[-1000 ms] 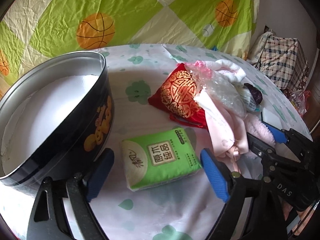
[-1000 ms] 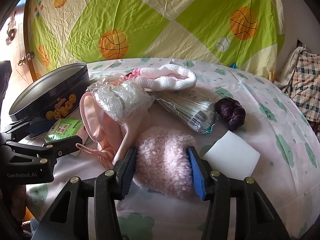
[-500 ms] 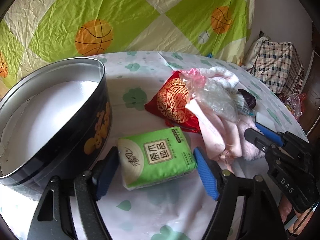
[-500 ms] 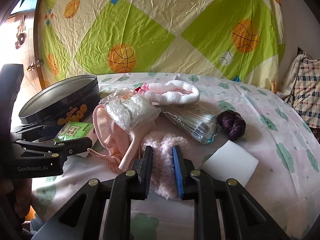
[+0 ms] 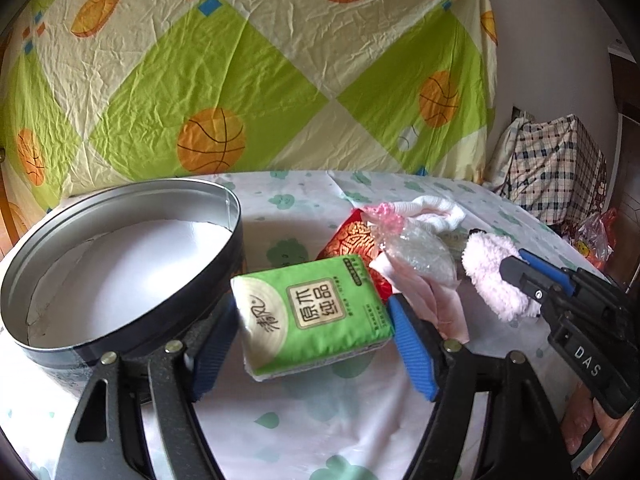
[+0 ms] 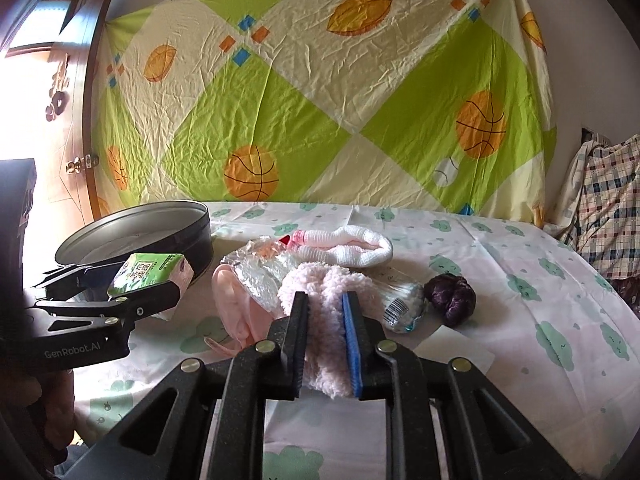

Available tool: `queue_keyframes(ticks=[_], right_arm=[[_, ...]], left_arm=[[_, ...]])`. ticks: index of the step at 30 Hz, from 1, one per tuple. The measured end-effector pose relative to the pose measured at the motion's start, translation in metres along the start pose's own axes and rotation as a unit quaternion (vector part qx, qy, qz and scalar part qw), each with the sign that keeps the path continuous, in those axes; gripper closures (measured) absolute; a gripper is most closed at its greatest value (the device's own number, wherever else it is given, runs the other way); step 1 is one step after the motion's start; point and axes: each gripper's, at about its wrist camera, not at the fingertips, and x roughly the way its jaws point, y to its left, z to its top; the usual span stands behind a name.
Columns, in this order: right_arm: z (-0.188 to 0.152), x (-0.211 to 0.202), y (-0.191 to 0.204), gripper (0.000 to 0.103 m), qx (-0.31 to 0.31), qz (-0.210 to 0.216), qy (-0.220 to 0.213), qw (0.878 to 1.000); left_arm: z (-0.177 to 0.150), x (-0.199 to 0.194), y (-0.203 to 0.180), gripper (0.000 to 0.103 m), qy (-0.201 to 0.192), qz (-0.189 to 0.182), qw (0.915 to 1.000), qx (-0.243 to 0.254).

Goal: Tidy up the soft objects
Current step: 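Lift the tissue pack with the left tool while the right tool lifts the fuzzy sock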

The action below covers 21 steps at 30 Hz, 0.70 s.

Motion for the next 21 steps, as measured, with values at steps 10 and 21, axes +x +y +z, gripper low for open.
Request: queue_keyframes(ticks=[10, 21], right_arm=[[0.005, -0.002, 0.006, 0.084, 0.007, 0.019, -0.029, 0.999], [0.006, -0.001, 0.018, 0.084, 0.011, 0.031, -0.047, 0.998]], left_arm=[[-0.002, -0.015, 0.001, 0.027, -0.051, 0.014, 0.9986, 0.005], [-0.004, -0.025, 0.02, 0.027, -0.076, 0.031, 0.9966, -0.009]])
